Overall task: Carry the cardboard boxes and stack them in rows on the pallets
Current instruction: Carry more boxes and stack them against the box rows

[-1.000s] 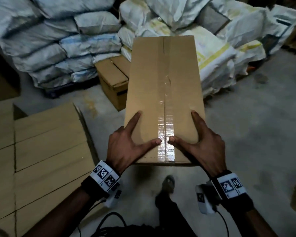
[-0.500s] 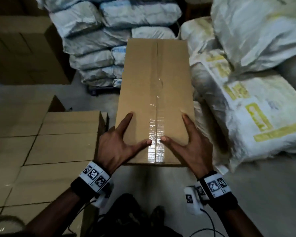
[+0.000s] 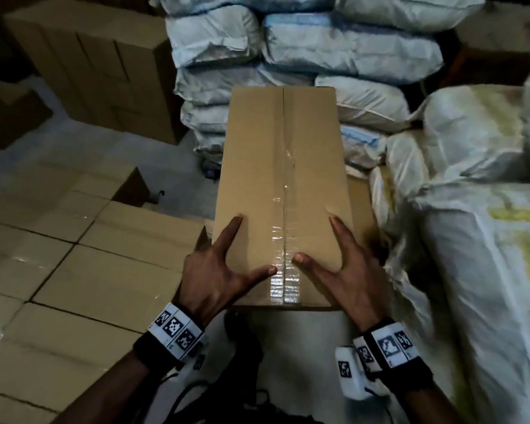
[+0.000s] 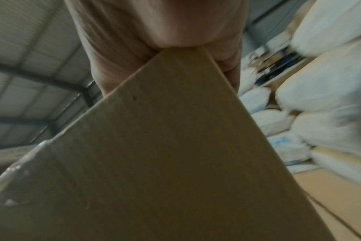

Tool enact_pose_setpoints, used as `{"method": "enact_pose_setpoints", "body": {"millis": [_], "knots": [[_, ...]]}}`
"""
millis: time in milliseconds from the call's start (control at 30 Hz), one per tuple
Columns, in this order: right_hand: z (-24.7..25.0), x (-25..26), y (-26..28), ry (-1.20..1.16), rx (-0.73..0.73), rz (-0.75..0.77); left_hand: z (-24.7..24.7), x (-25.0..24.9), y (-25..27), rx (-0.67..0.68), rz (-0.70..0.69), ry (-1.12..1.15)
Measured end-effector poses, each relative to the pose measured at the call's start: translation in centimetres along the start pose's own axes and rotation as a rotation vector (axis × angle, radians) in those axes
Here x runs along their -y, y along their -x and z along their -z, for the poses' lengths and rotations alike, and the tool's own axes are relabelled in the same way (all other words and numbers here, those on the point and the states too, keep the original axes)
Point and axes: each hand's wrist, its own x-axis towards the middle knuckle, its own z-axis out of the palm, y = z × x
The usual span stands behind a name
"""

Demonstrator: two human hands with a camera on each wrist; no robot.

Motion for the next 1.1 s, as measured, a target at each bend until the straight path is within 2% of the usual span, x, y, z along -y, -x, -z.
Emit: {"method": "enact_pose_setpoints", "body": {"millis": [233,500,900,1100], "knots": [[-3.8,5.0,-19.2,0.047,0.130,0.100,0.4,2.3,-15.3,-0.037,0.160,-0.028],[-8.4,9.1,-35.0,0.097,0.286,0.263,0.4,4.5,-25.6,-0.089,0.356,0.034],[-18.9,16.4,-60.2,0.130,0.646,0.500,-2.5,7.9,-43.7,-0.189,0.707,0.059],[-23.5,20.1,-68.4,0.188,0.769,0.619,-4.3,9.7,-48.9,-0.240,0.871,0.094]]}}
